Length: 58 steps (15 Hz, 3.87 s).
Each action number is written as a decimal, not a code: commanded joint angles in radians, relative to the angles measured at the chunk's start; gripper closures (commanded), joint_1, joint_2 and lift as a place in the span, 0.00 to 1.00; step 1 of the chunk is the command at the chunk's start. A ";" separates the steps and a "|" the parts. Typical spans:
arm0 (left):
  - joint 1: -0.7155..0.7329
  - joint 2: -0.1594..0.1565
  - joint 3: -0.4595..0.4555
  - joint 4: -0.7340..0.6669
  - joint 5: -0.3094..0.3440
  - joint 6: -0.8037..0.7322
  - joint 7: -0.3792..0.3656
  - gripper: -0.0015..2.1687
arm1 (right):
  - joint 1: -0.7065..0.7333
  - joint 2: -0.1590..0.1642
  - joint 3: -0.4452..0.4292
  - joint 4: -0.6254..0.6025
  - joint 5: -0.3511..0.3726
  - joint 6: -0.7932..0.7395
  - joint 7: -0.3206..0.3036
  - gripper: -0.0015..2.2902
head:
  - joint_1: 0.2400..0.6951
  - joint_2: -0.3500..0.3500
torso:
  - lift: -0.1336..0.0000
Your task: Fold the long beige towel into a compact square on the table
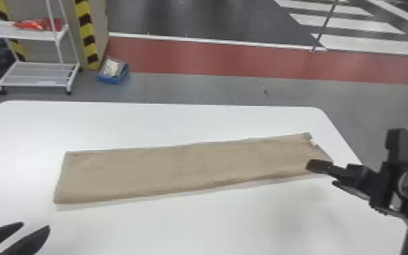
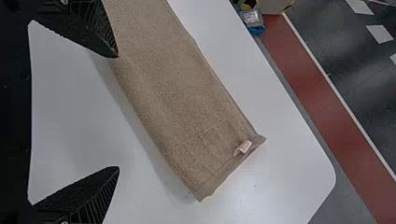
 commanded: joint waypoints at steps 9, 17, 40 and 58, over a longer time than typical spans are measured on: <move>0.002 0.000 0.002 0.003 0.002 0.003 -0.006 0.07 | 0.001 -0.002 -0.019 0.000 -0.003 -0.005 0.000 0.01 | 1.00 0.24 | 0.07; -0.021 0.003 -0.041 0.001 0.013 -0.028 0.055 0.07 | 0.006 0.000 -0.019 -0.008 -0.005 0.001 0.000 0.01 | 1.00 0.24 | 0.07; -0.423 0.018 -0.261 0.300 -0.357 0.086 0.291 0.10 | 0.121 0.006 -0.138 -0.175 -0.038 0.015 0.020 0.01 | 1.00 0.18 | 0.07; -0.448 0.103 -0.066 0.207 -0.331 0.276 0.115 0.91 | 0.123 0.017 -0.141 -0.146 -0.037 0.015 0.020 0.01 | 1.00 0.22 | 0.07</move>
